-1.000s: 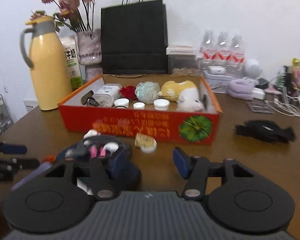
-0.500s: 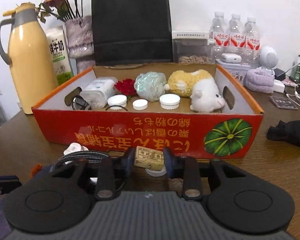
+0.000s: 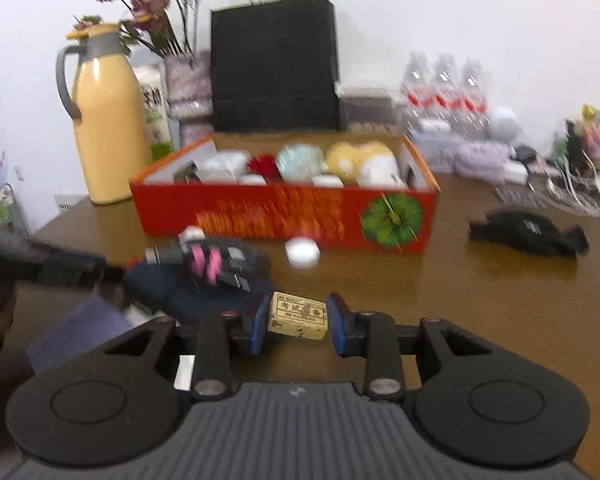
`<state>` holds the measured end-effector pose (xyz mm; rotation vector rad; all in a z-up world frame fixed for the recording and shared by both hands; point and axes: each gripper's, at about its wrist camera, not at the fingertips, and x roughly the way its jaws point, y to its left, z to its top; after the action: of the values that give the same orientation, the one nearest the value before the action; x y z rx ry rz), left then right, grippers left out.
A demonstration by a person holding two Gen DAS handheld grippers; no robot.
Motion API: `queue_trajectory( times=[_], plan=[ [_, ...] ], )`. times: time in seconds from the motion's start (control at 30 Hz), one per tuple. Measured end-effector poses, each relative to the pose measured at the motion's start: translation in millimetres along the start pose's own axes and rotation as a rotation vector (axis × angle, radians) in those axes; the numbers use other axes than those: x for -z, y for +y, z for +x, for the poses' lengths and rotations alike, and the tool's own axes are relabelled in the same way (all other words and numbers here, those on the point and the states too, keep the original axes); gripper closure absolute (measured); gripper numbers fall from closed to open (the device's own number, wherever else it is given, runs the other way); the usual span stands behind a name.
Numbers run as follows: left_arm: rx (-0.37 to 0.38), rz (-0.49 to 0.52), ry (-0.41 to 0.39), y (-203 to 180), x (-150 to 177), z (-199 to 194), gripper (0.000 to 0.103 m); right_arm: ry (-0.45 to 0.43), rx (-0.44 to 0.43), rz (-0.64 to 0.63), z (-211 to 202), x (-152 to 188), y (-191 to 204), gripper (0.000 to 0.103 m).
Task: Organize objects
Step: 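Grasp the orange item with left tool while right tool grasps the beige block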
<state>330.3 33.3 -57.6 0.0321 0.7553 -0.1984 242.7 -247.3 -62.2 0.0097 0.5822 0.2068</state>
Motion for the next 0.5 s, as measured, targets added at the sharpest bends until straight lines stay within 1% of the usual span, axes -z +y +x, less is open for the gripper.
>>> queue_trajectory(
  times=[0.03,0.13,0.2,0.23,0.3,0.4,0.47,0.5],
  plan=[
    [0.004,0.002,0.000,0,-1,2,0.074,0.006,0.000,0.001,-3,5,-1,0.071],
    [0.038,0.008,0.005,-3,-5,6,0.091,0.023,0.019,-0.015,-9,18,-2,0.070],
    [0.028,0.027,-0.005,-8,-3,6,0.092,0.043,0.055,-0.047,-8,24,2,0.069],
    [0.014,0.029,-0.010,-11,-2,5,0.092,0.052,0.068,-0.053,-8,27,2,0.067],
    [-0.023,0.036,-0.026,-15,2,-2,0.092,0.063,0.076,-0.055,-7,30,3,0.066],
    [-0.039,0.045,-0.092,-20,10,-30,0.092,0.066,0.070,-0.038,-8,31,-1,0.065],
    [-0.030,0.006,-0.124,-20,15,-53,0.092,0.072,0.054,-0.022,-7,31,-4,0.071],
    [-0.017,-0.018,-0.136,-20,20,-65,0.092,0.070,0.052,-0.011,-7,31,-5,0.072]
  ],
)
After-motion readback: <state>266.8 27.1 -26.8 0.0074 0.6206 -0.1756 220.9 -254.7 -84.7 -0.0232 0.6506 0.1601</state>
